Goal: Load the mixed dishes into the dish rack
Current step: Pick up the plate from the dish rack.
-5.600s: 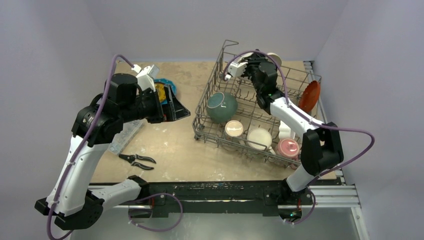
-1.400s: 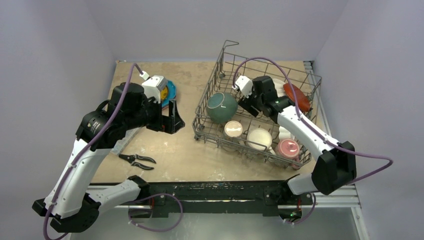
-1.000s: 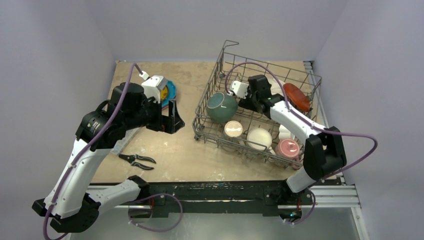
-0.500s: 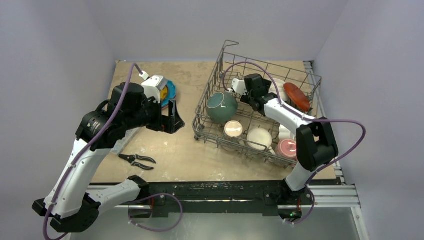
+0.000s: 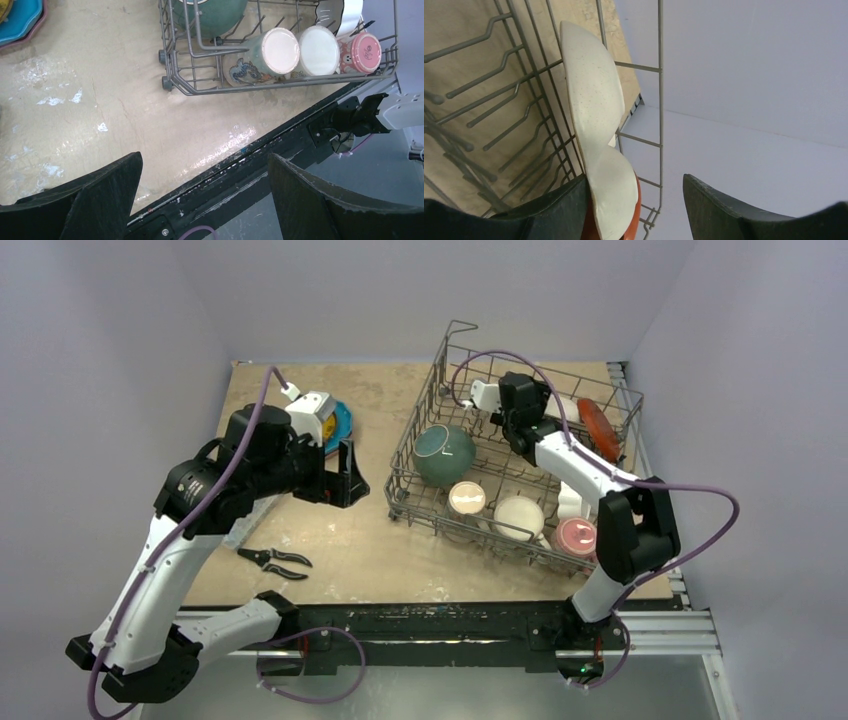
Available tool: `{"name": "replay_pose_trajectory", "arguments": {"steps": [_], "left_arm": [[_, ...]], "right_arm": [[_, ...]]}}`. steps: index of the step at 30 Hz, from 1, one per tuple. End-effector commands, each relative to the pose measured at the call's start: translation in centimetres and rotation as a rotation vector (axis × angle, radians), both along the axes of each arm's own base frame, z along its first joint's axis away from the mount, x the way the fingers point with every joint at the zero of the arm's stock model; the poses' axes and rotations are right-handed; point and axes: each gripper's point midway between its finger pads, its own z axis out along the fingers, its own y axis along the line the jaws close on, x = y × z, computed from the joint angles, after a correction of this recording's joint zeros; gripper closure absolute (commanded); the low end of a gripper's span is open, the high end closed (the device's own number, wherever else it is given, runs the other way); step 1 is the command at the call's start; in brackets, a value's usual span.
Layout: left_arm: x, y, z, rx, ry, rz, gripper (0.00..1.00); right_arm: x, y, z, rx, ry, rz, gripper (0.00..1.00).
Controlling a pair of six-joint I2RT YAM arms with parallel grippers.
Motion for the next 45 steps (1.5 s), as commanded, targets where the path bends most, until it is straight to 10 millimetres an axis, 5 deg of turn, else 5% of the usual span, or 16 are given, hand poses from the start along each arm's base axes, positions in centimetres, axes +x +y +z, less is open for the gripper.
{"name": "replay_pose_trajectory", "arguments": {"steps": [1,11,16,19,23,26,33,40,45], "left_arm": [[0.0,-0.4,1.7,-0.027,-0.047,-0.021,0.05],[-0.2,0.3,1.6,-0.005,-0.05,-0.008,0.05],[0.0,0.0,1.9,-0.01,-0.049,-0.013,0.05],[0.0,0.2,1.8,-0.001,-0.047,-0.01,0.05],[0.1,0.4,2.0,0.007,-0.053,0.0,0.05],[0.2,0.4,2.3,0.008,-0.056,0.003,0.05],[0.5,0.2,2.7,-0.002,-0.049,0.016,0.05],[0.4,-0.4,2.7,-0.043,-0.008,0.031,0.05],[0.4,-0.9,3.1,-0.079,0.015,0.045,0.05]], "right_arm": [[2.7,-2.0,3.5,0.0,-0.133,-0.058,0.34],[4.1,-6.3,2.3,0.011,-0.1,-0.094,0.31],[5.6,-6.7,1.2,0.01,-0.092,-0.111,0.34],[6.1,-6.2,0.8,0.052,-0.076,-0.106,0.44],[5.8,-5.8,0.6,0.075,-0.068,-0.091,0.75],[4.9,-5.2,1.0,0.089,-0.073,-0.076,0.87],[2.4,-4.3,5.6,0.055,-0.154,-0.047,1.0],[1.5,-4.2,12.9,0.073,-0.34,-0.068,1.0],[0.7,-3.7,15.1,0.223,-0.383,-0.107,1.0]]}}
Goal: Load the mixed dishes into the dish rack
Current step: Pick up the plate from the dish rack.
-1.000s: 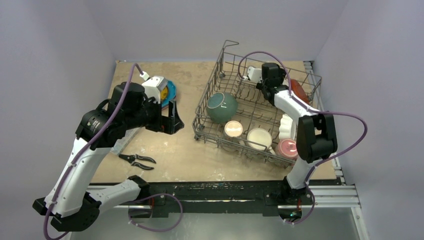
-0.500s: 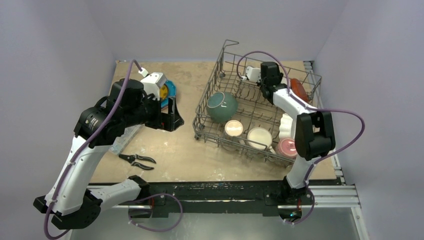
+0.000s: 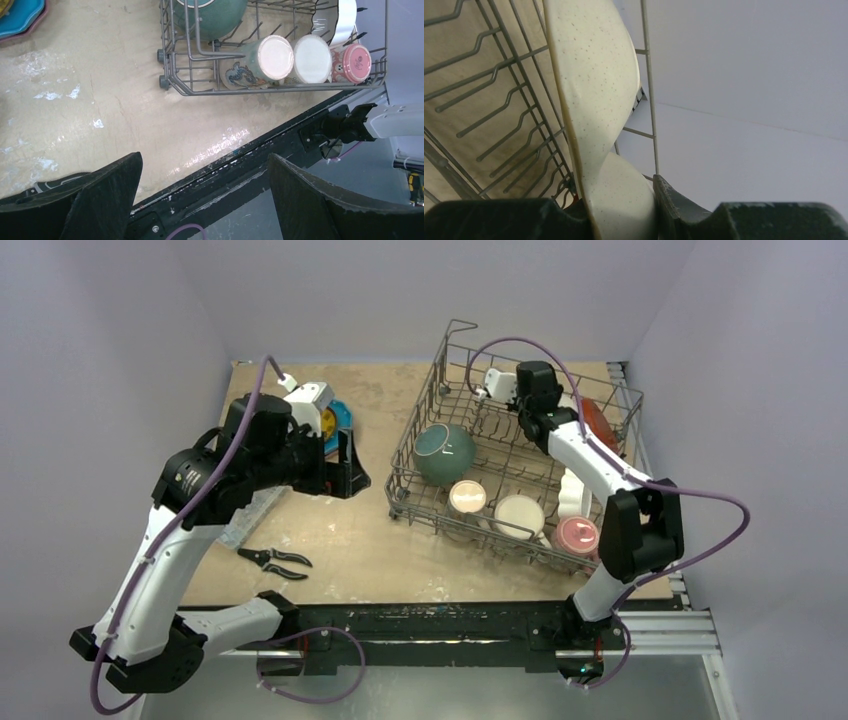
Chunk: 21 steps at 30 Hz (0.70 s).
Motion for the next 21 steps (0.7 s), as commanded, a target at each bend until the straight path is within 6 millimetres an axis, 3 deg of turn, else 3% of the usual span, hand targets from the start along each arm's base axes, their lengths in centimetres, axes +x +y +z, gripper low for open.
{"name": "replay_pose_trajectory", "arguments": {"steps": [1,8,15,21], "left_arm": [[-0.1,-0.9,1.9,-0.081,-0.009,0.008,0.05],[0.5,-2.5,3.3,-0.204,0.044,0.014,0.05],[1.7,-4.5,5.2,-0.395,0.096,0.012,0.06],[3.4,-6.5,6.6,-0.557,0.132,0.015,0.06]], "right_arm": [[-0.8,-0.8,14.3,0.256,-0.413,-0.126,1.0],[-2.1,1.9,15.4,0.887,-0.455,-0.26,1.0],[-3.6,5.3,15.0,1.374,-0.332,-0.297,1.0],[-6.1,7.6,16.5,1.757,-0.204,-0.267,1.0]]}}
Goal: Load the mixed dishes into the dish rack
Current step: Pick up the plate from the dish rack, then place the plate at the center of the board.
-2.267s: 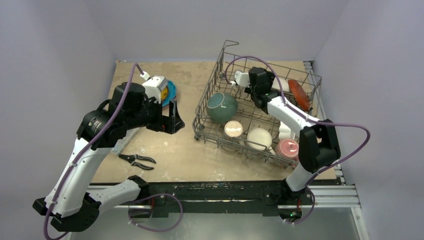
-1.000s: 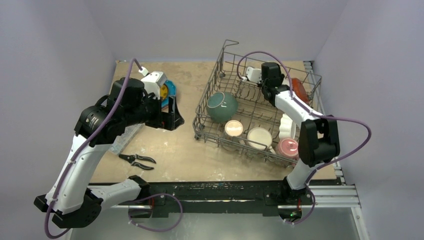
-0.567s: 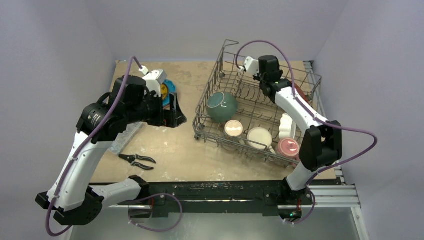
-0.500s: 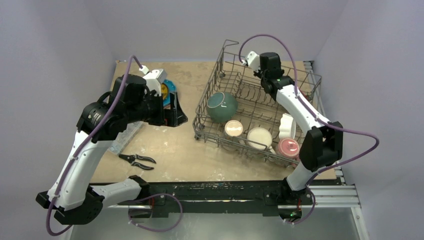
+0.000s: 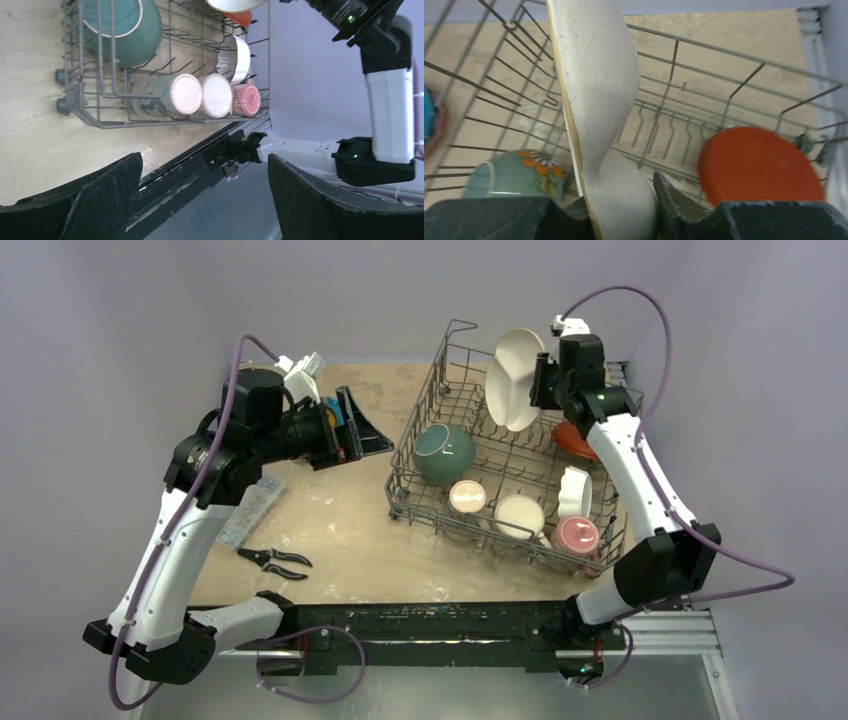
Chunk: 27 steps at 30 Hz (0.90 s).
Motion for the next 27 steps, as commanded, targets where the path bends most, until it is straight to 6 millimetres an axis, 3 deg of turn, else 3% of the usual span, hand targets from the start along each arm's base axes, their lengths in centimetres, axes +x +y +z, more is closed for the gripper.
{"name": "replay_pose_trajectory", "arguments": {"steps": [1,8,15,23,27], "left_arm": [[1.5,-2.4,2.5,-0.195,0.0,-0.008,0.06],[5.0,-3.7,2.1,-0.28,0.035,0.073,0.07],[7.8,-4.9,1.6,-0.314,0.035,0.095,0.09],[8.5,-5.3,1.6,-0.333,0.028,0.096,0.21],[8.7,-6.5,2.1,-0.408,0.055,0.054,0.3]], "right_arm": [[-1.5,3.2,11.1,0.495,-0.279,0.028,1.0],[-4.7,5.9,12.4,0.857,-0.217,0.096,1.0],[-8.1,9.6,16.0,1.08,-0.153,0.308,1.0],[-12.6,12.2,17.9,1.198,-0.029,0.483,1.0],[-14.2,13.5,18.5,1.198,-0.023,0.558,1.0]]}}
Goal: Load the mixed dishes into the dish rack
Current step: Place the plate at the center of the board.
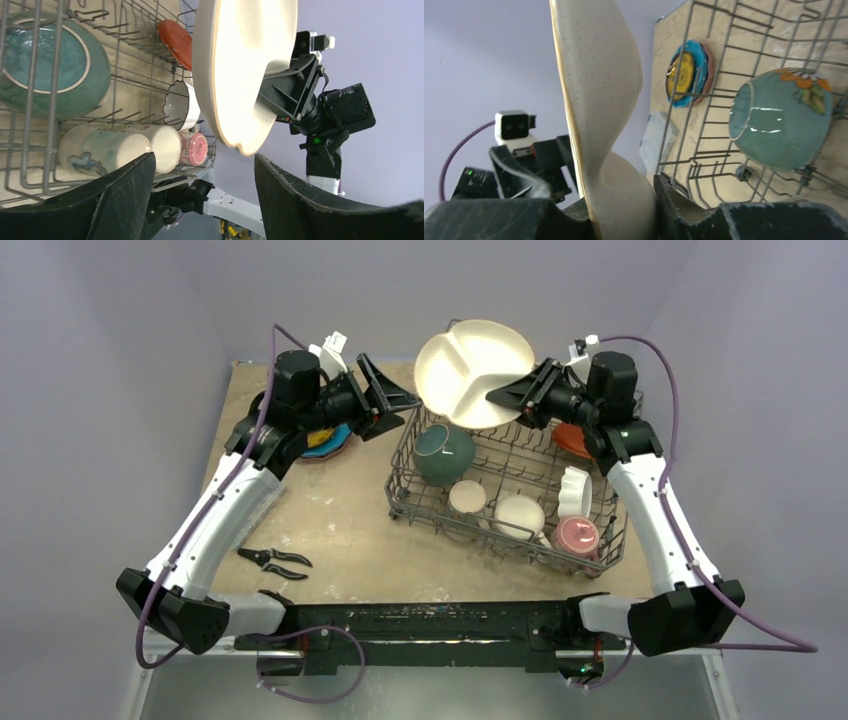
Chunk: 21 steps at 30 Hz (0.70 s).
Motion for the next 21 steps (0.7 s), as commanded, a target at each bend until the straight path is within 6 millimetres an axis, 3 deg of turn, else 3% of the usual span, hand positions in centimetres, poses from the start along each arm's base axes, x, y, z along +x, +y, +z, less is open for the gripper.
{"name": "replay_pose_trajectory", "arguments": {"steps": [1,7,12,14,15,16,17,20,21], "left_arm": [[0.3,-1.1,2.1,-0.11,-0.034,-0.037,0.31],[-0.1,-1.0,2.5,-0.112,-0.055,-0.042,0.52],[-1.2,1.0,1.8,-0.066,-0.078,-0.004,1.0],[-1.6,2.6,1.5,-0.049,-0.103,0.044,1.0],[-1.9,3.5,1.6,-0.046,-0.119,0.075,1.0],[-2.0,4.6,1.4,-0.04,-0.126,0.112,1.0],[-2.3,5.7,0.9,-0.024,-0.11,0.145,1.0],[-3.1,9.7,0.3,0.062,-0.103,0.262,1.0],[-3.3,11.2,0.0,0.116,-0.103,0.314,1.0]], "right_arm": [[-5.0,2.5,10.3,0.138,-0.354,0.183,1.0],[-6.8,6.1,10.5,0.143,-0.385,0.295,1.0],[-7.1,7.4,10.5,0.146,-0.405,0.34,1.0],[-6.1,7.5,9.6,0.108,-0.368,0.312,0.99],[-5.3,7.3,9.0,0.074,-0.333,0.285,0.82],[-4.6,7.2,8.3,0.041,-0.292,0.26,0.56],[-3.8,7.2,8.1,0.017,-0.27,0.237,0.36],[-2.4,6.8,7.7,-0.035,-0.251,0.179,0.05],[-1.9,6.5,7.8,-0.049,-0.254,0.149,0.02]]}}
